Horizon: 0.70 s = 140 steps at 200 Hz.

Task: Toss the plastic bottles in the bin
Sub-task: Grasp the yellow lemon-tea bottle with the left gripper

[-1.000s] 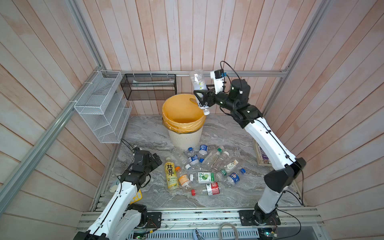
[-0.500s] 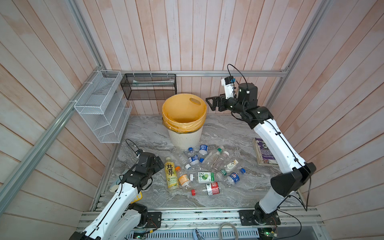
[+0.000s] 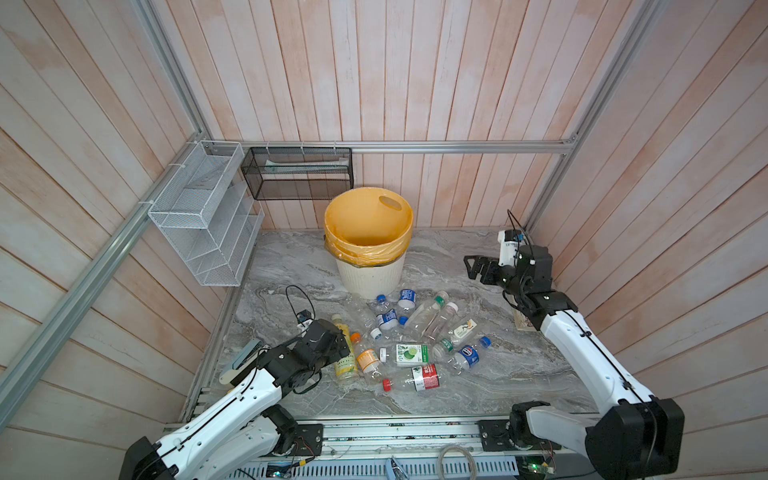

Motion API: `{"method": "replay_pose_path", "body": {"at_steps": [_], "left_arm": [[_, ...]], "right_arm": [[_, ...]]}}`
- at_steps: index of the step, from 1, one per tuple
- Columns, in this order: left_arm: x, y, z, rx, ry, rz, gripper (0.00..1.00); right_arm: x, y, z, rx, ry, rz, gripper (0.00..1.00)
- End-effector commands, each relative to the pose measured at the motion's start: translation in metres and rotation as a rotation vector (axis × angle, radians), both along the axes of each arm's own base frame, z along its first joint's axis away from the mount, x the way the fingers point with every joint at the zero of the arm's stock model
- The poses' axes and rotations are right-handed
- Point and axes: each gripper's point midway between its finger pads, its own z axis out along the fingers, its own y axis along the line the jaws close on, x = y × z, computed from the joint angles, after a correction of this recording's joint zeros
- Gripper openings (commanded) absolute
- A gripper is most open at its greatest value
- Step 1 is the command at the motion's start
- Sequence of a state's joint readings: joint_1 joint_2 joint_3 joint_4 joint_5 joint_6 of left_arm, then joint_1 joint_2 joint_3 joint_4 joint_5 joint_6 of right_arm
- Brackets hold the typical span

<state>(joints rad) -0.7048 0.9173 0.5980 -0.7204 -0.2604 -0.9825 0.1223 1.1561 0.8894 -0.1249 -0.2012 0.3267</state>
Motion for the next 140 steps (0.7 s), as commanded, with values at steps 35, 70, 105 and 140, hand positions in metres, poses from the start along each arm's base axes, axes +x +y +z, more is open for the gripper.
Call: {"method": "replay_pose_path", "body": {"at_steps": [35,70,105,140], "left_arm": [[0.004,-0.01,-0.02,0.041,0.044,-0.016,0.95],[0.006,-0.011,-0.03,0.082,0.062,-0.049,0.96],[0.006,-0.012,-0.044,0.128,0.116,-0.067,0.96],[0.006,-0.002,-0.052,0.145,0.125,-0.027,0.94]], "right_arm": [[-0.019,-0.024,-0.003,0.072,-0.036,-0.082,0.99],[-0.02,-0.025,-0.002,0.072,-0.036,-0.085,0.99],[-0.021,-0.028,-0.007,0.078,-0.023,-0.105,0.99],[-0.024,-0.032,-0.009,0.07,-0.026,-0.123,0.99]]}}
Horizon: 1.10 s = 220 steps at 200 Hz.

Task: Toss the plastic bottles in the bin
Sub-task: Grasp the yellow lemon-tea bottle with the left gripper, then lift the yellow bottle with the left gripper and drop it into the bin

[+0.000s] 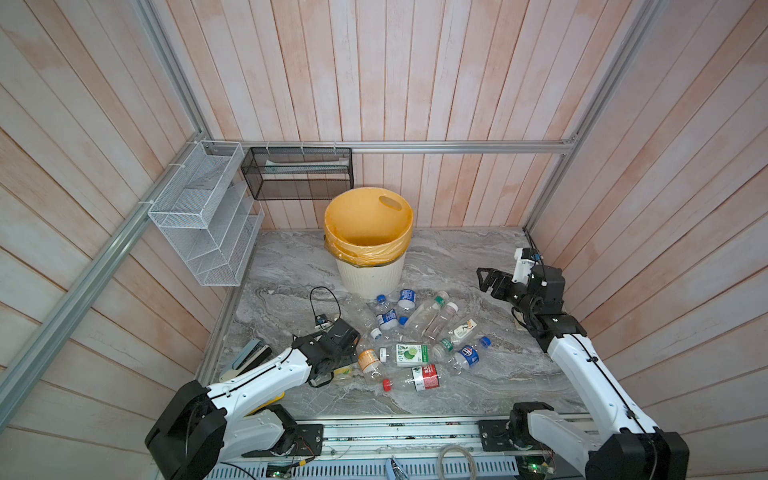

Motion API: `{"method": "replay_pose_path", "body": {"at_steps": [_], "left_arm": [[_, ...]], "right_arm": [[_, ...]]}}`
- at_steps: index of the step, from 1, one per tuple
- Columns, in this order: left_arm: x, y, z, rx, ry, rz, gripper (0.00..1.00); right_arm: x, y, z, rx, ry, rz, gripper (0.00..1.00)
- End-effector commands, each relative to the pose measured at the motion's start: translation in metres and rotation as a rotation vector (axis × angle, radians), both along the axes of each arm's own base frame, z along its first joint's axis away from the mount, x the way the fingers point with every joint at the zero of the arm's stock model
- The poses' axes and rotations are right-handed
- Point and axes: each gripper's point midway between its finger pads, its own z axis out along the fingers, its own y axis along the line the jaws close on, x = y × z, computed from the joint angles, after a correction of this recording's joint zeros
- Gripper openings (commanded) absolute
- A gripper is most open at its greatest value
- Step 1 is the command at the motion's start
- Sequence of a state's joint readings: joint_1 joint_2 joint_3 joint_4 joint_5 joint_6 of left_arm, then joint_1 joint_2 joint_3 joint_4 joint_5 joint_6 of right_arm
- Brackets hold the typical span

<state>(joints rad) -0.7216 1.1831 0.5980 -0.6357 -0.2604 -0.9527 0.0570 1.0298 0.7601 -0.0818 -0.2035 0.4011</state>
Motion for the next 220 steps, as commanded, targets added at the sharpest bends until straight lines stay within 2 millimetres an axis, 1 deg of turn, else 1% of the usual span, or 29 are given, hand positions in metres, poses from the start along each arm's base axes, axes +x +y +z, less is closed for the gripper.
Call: {"method": "replay_pose_path", "body": {"at_steps": [1,22,38,60,73,88,101,113,124,153,179,194,210,220], "left_arm": [[0.003,0.007,-0.004,0.015,-0.009,0.016,0.94],[0.001,0.019,-0.011,0.015,0.008,0.048,0.93],[0.001,0.022,-0.014,0.002,0.008,0.053,0.91],[0.003,0.021,-0.014,-0.015,-0.003,0.047,0.9],[0.003,0.02,-0.016,-0.019,-0.001,0.038,0.88],[0.004,0.02,-0.016,-0.016,0.003,0.034,0.82],[0.004,0.02,-0.015,-0.014,0.001,0.033,0.75],[0.007,0.019,-0.01,-0.023,-0.015,0.031,0.69],[0.009,0.018,-0.005,-0.033,-0.036,0.033,0.67],[0.014,0.022,0.016,-0.053,-0.111,0.052,0.6],[0.019,0.028,0.044,-0.069,-0.206,0.078,0.57],[0.026,0.03,0.07,-0.085,-0.287,0.083,0.55],[0.034,0.033,0.104,-0.098,-0.384,0.089,0.53],[0.039,0.034,0.13,-0.108,-0.453,0.09,0.51]], "right_arm": [[-0.003,-0.006,-0.002,0.001,-0.005,-0.028,0.99],[-0.004,-0.007,-0.002,0.0,-0.006,-0.032,0.99],[-0.004,-0.007,-0.004,0.0,-0.003,-0.034,0.99],[-0.004,-0.007,-0.005,0.006,-0.002,-0.032,0.99],[-0.003,-0.007,-0.005,0.006,0.0,-0.033,0.99],[-0.003,-0.006,-0.005,0.008,0.0,-0.031,0.99],[-0.003,-0.006,-0.005,0.01,0.0,-0.031,0.99],[-0.002,-0.006,-0.005,0.011,0.001,-0.032,0.99],[-0.002,-0.007,-0.005,0.013,0.0,-0.034,0.99],[-0.003,-0.007,-0.008,0.015,0.003,-0.04,0.99],[-0.003,-0.008,-0.01,0.017,0.006,-0.048,0.99],[-0.003,-0.009,-0.009,0.021,0.001,-0.051,0.99],[-0.002,-0.009,-0.011,0.025,0.001,-0.053,0.99],[-0.001,-0.009,-0.012,0.028,0.002,-0.058,0.99]]}}
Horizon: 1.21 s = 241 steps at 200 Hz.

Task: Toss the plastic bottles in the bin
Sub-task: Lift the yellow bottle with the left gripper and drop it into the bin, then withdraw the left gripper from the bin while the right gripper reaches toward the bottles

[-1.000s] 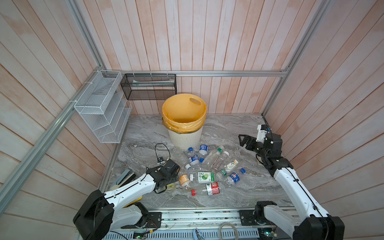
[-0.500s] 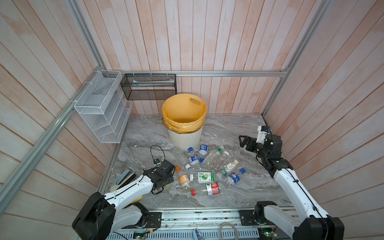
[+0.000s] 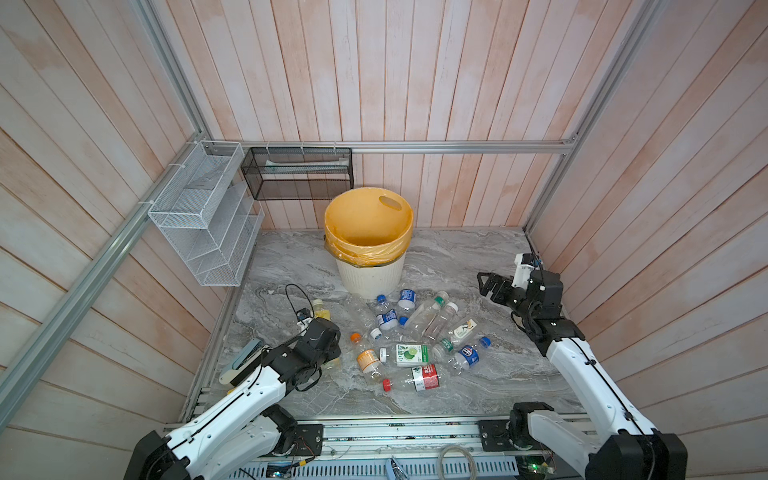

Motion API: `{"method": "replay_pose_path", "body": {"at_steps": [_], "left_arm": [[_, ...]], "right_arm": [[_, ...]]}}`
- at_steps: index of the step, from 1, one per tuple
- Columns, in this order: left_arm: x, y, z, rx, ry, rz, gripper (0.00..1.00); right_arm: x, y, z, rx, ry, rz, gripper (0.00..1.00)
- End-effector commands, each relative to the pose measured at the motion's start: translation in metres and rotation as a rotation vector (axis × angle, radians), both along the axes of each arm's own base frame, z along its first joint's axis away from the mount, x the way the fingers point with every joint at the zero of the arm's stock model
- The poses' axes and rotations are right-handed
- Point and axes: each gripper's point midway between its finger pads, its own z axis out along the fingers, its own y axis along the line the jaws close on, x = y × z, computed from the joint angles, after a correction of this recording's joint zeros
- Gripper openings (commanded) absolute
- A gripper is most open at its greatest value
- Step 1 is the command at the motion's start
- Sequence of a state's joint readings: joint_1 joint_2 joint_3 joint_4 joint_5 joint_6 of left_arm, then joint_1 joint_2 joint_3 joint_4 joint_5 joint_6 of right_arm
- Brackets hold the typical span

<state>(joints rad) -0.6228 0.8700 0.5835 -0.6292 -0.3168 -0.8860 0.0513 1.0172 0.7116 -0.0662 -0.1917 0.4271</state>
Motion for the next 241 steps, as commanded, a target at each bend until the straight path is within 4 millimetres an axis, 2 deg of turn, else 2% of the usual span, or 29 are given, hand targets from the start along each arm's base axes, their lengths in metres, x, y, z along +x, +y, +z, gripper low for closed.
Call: {"method": "replay_pose_path", "body": {"at_steps": [1,19,39,62,63,65,67,68,78,92,99,112,124,141,155,177,206,220,241], "left_arm": [[0.017,0.01,0.064,0.01,-0.183,0.033,0.51],[0.028,0.015,0.12,0.023,-0.331,0.04,0.5],[0.042,0.02,0.202,0.069,-0.548,0.041,0.5],[0.063,0.01,0.292,0.132,-0.758,0.01,0.5],[0.067,0.007,0.289,0.146,-0.751,0.003,0.5],[0.067,0.007,0.302,0.141,-0.779,0.0,0.51],[0.072,0.004,0.302,0.158,-0.775,-0.01,0.51],[0.071,0.004,0.311,0.15,-0.794,-0.009,0.51],[0.091,-0.012,0.332,0.173,-0.815,-0.06,0.52],[0.123,-0.041,0.351,0.164,-0.799,-0.16,0.54],[0.143,-0.059,0.352,0.157,-0.767,-0.213,0.55],[0.178,-0.092,0.341,0.149,-0.678,-0.295,0.59],[0.203,-0.113,0.328,0.151,-0.6,-0.336,0.64],[0.226,-0.124,0.32,0.164,-0.546,-0.333,0.79],[0.235,-0.126,0.322,0.177,-0.548,-0.325,0.9],[0.233,-0.121,0.337,0.182,-0.591,-0.307,1.0],[0.216,-0.108,0.355,0.181,-0.669,-0.277,1.0],[0.204,-0.101,0.353,0.18,-0.691,-0.267,1.0],[0.185,-0.087,0.336,0.18,-0.696,-0.246,1.0]], "right_arm": [[0.003,-0.005,0.004,0.011,-0.025,-0.03,0.99],[0.003,-0.005,0.002,0.011,-0.023,-0.033,0.99],[0.003,-0.006,0.003,0.012,-0.025,-0.036,0.99],[0.003,-0.005,0.004,0.015,-0.033,-0.036,0.99],[0.003,-0.006,0.005,0.015,-0.033,-0.036,0.99],[0.003,-0.006,0.004,0.016,-0.032,-0.036,0.99],[0.003,-0.006,0.004,0.016,-0.032,-0.036,0.99],[0.003,-0.005,0.004,0.017,-0.033,-0.035,0.99],[0.002,-0.005,0.006,0.018,-0.038,-0.03,0.99],[0.001,-0.002,0.008,0.022,-0.042,-0.012,0.99],[0.0,0.0,0.008,0.025,-0.042,-0.003,0.99],[-0.002,0.001,0.009,0.024,-0.037,0.005,0.99],[-0.004,0.001,0.01,0.015,-0.034,0.01,0.99],[-0.007,0.0,0.014,-0.004,-0.037,0.013,0.99],[-0.01,-0.002,0.015,-0.018,-0.038,0.007,0.99],[-0.012,-0.005,0.015,-0.023,-0.035,-0.005,0.99],[-0.014,-0.007,0.009,-0.019,-0.016,-0.021,0.99],[-0.014,-0.01,0.003,-0.022,0.007,-0.039,0.99],[-0.018,-0.014,-0.011,-0.026,0.053,-0.066,0.99]]}}
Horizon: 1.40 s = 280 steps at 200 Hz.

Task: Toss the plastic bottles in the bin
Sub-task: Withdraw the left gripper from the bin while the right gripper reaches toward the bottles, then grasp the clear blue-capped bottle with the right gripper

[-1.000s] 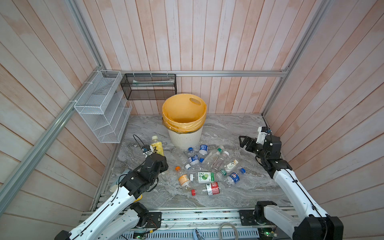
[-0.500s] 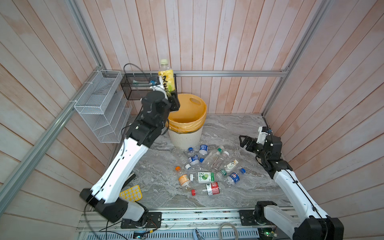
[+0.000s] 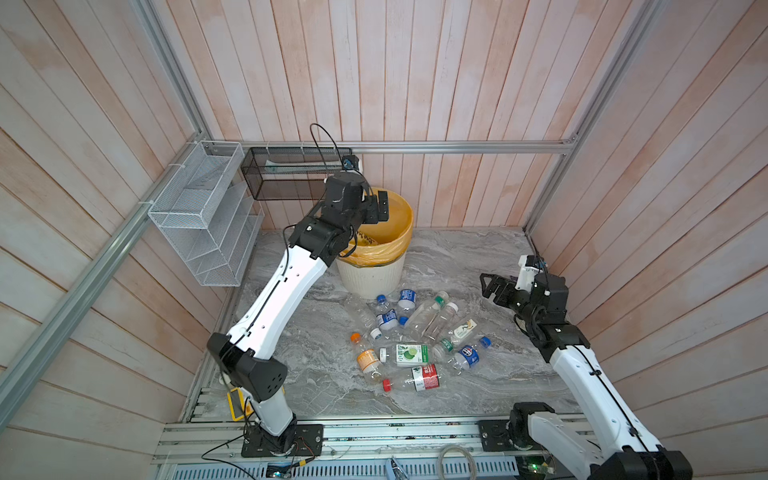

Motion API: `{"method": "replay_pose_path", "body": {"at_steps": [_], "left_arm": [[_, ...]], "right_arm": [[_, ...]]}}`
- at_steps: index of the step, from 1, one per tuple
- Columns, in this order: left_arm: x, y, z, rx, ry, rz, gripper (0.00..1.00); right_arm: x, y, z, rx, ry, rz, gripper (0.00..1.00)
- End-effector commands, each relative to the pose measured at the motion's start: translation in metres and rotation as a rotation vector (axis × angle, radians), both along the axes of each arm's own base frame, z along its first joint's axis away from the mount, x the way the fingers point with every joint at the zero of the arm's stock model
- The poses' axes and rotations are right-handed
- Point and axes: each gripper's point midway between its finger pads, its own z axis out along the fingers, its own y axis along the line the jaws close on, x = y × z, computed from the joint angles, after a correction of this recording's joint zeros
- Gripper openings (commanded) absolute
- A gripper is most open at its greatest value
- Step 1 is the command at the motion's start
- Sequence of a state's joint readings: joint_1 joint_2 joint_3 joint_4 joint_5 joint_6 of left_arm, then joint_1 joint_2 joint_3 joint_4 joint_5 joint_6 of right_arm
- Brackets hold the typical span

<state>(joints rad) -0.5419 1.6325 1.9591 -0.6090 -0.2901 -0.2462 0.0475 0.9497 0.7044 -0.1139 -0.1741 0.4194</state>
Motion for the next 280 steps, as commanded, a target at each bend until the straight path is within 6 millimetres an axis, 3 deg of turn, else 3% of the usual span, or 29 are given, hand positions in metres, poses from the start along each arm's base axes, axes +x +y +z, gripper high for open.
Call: {"method": "replay_pose_path", "body": {"at_steps": [1,39,76,89,115,135,200,280], "left_arm": [[-0.02,0.018,0.005,-0.022,-0.076,0.035,1.0],[-0.065,0.06,-0.041,-0.046,-0.067,0.128,1.0],[-0.107,0.092,-0.103,-0.089,0.036,0.198,1.0],[-0.117,0.102,-0.126,-0.094,0.077,0.234,1.0],[-0.127,0.132,-0.154,-0.053,0.103,0.354,1.0],[-0.124,0.141,-0.161,-0.067,0.124,0.366,1.0],[-0.116,0.134,-0.184,-0.093,0.185,0.342,1.0],[-0.119,0.136,-0.191,-0.1,0.2,0.346,1.0]], "right_arm": [[-0.006,-0.009,-0.019,-0.011,0.068,-0.05,0.99],[-0.016,-0.015,-0.044,0.029,0.147,-0.106,0.99],[-0.047,-0.018,-0.094,0.153,0.277,-0.207,1.0],[-0.058,-0.019,-0.105,0.175,0.297,-0.229,1.0],[-0.074,-0.017,-0.116,0.202,0.327,-0.239,1.0],[-0.085,-0.018,-0.125,0.184,0.371,-0.245,0.99],[-0.101,0.001,-0.143,0.216,0.433,-0.203,0.94],[-0.129,0.024,-0.166,0.239,0.562,-0.157,0.89]]}}
